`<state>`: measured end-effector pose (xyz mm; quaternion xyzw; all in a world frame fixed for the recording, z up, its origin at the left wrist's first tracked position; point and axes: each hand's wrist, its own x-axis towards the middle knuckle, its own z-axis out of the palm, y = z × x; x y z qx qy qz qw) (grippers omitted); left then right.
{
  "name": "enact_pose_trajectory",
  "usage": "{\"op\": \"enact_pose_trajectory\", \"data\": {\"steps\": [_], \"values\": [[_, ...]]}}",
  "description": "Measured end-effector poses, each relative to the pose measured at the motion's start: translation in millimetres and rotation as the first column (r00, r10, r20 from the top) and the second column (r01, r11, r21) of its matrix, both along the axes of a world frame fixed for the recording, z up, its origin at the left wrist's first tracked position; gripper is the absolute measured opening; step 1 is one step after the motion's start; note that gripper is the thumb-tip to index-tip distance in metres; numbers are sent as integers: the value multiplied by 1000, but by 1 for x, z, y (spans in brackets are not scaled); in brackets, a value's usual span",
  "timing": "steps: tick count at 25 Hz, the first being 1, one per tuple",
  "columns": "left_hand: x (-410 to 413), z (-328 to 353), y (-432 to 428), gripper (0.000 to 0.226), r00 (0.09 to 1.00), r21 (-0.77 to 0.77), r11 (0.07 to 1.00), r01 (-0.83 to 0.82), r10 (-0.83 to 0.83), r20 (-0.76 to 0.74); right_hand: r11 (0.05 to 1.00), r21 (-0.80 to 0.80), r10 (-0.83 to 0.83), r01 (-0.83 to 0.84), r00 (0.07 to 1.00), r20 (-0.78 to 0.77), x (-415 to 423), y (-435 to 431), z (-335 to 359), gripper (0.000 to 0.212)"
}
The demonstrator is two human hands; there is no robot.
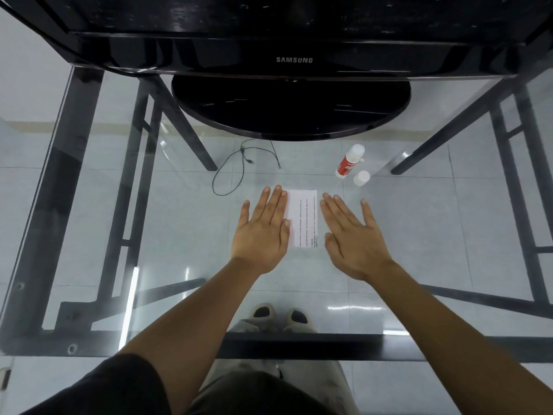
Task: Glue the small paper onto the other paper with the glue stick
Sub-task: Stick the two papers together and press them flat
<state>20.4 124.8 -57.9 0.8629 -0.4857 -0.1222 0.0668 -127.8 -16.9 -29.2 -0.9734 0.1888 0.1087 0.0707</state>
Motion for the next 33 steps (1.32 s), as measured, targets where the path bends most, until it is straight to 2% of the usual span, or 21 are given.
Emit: {"op": "enact_pose_trajectory", "data": {"steps": [4,5,9,12,15,17,24,33], "values": [[0,-1,0,54,1000,18,1000,-3,2,17,970,19,242,-241,970,-19,0,18,-4,59],[0,-1,0,54,1000,20,1000,-1,1,16,970,8,244,-244,969,-27,1,18,-6,58],[0,-2,0,54,1000,5,1000,-7,7,6,996,-66,67,-67,998,-9,15,0,-6,58],[-1,-3,0,53,1000,1,1000,-10,10,4,998,-35,-59,60,998,21,26,0,-9,61],[0,-3,1,53,1000,-1,1000,-13,13,18,999,-33,-22,24,997,69,30,13,-9,59],[0,-3,1,54,1000,9,1000,-7,6,18,999,-35,17,-15,999,44,27,16,-12,57],[0,-3,0,54,1000,8,1000,-6,6,16,985,-16,-174,174,984,26,30,27,-18,59],[0,3,0,52,999,40,999,6,-4,-32,975,87,-212,203,972,104,29,27,-20,56]]}}
